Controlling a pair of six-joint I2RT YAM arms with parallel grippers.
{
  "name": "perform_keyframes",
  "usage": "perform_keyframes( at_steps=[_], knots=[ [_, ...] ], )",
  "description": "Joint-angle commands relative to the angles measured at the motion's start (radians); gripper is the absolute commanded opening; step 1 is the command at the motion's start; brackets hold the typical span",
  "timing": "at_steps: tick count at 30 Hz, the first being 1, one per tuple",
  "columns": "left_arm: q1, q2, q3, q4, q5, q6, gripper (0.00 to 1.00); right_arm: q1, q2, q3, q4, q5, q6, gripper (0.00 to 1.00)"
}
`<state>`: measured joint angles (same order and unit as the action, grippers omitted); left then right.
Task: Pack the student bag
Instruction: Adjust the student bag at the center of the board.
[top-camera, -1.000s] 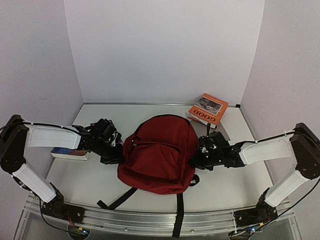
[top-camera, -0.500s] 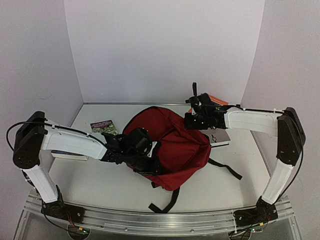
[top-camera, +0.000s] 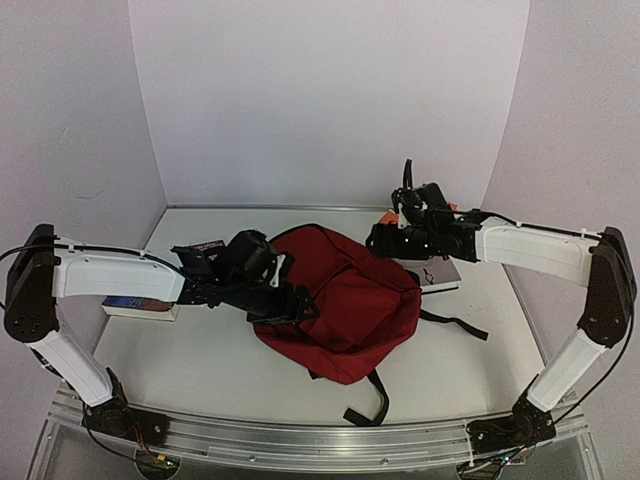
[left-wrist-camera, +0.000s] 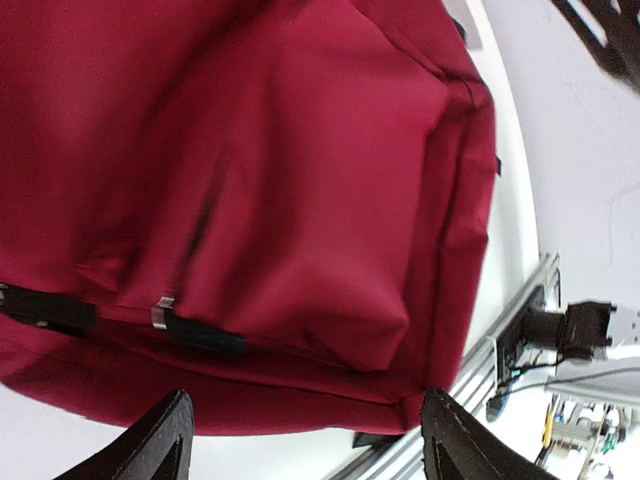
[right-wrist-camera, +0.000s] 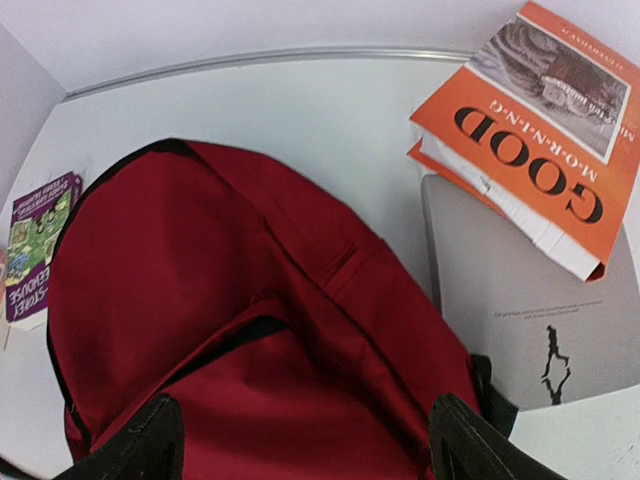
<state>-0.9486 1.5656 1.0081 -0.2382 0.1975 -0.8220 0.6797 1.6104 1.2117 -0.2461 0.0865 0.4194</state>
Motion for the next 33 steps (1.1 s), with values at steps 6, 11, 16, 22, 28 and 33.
perform_keyframes(
  at_steps=[6, 11, 16, 22, 28, 33],
  knots=[
    [0.144, -0.074, -0.108, -0.012, -0.033, -0.053, 0.81, 0.215, -0.108, -0.108, 0.038, -0.077, 0.125, 0.65],
    [0.226, -0.048, -0.156, 0.018, -0.063, -0.091, 0.78, 0.338, -0.019, -0.107, 0.091, -0.072, 0.184, 0.59],
    [0.258, -0.020, -0.156, 0.050, -0.097, -0.087, 0.77, 0.441, 0.111, -0.062, 0.115, -0.051, 0.200, 0.60],
    [0.298, 0.066, -0.130, 0.048, -0.097, -0.067, 0.75, 0.500, 0.237, -0.032, 0.116, -0.063, 0.223, 0.57],
    [0.307, 0.127, -0.109, 0.067, -0.104, -0.064, 0.59, 0.511, 0.254, -0.089, 0.116, -0.034, 0.250, 0.54],
    [0.307, 0.159, -0.105, 0.121, -0.054, -0.080, 0.35, 0.512, 0.256, -0.133, 0.115, 0.000, 0.276, 0.48]
  ],
)
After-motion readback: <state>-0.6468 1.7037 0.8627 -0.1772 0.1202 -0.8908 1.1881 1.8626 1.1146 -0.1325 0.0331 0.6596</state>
